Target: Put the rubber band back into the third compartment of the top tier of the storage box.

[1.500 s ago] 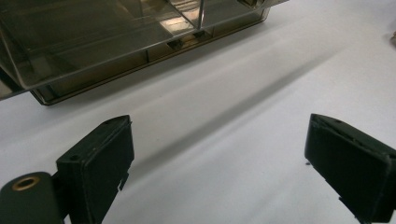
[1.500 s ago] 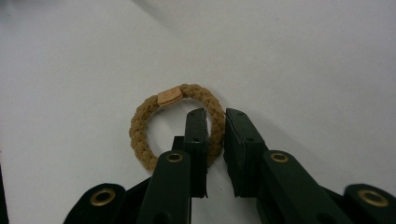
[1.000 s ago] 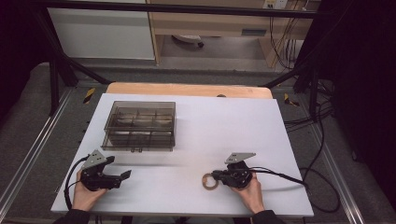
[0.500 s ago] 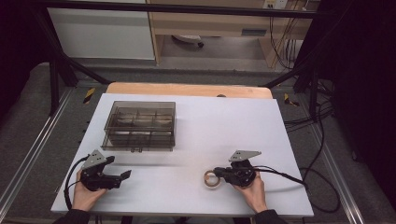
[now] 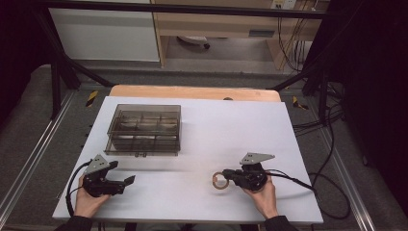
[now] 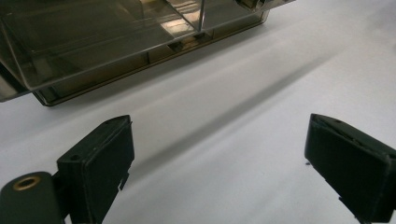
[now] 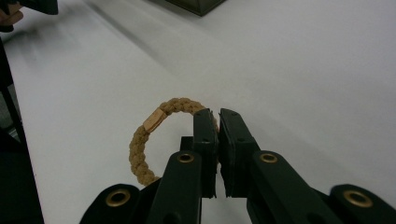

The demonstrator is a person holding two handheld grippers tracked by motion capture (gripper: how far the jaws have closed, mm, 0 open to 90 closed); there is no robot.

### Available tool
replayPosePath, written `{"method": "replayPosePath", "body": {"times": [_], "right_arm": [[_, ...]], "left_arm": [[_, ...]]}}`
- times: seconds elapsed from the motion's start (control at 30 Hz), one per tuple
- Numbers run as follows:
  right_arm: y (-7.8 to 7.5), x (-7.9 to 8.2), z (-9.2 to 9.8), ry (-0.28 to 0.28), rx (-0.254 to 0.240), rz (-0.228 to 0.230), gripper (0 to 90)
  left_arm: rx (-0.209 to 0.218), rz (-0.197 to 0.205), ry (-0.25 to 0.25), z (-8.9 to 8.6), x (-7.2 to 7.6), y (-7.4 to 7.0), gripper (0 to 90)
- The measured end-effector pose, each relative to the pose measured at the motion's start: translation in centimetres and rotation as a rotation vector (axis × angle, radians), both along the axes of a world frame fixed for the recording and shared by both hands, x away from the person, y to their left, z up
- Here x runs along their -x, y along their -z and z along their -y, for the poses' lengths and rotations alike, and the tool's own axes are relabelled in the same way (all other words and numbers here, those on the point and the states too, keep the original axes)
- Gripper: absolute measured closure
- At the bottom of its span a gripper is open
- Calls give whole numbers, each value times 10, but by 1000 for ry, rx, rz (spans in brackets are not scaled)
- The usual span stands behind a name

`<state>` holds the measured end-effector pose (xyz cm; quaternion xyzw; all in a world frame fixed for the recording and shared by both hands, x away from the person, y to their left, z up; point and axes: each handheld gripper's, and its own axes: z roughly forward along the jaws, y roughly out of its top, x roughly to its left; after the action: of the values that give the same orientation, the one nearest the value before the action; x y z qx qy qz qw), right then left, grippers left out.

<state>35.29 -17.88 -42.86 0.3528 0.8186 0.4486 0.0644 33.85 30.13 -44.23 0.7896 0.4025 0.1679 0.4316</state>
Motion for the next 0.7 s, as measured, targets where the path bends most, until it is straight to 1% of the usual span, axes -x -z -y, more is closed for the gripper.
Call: {"method": "replayPosePath", "body": {"times": [0.1, 0.2, 0.37, 0.7], "right_arm": [[-2, 0, 1, 5, -4, 2, 860], [-6, 1, -1, 3, 7, 22, 861], [-11, 2, -4, -1, 9, 40, 860], [-21, 2, -6, 21, 7, 67, 861]], "left_arm": [[0, 0, 0, 0, 0, 0, 78], [0, 1, -1, 0, 0, 0, 78], [-2, 1, 0, 0, 0, 0, 78], [-4, 0, 1, 1, 0, 0, 78]]}}
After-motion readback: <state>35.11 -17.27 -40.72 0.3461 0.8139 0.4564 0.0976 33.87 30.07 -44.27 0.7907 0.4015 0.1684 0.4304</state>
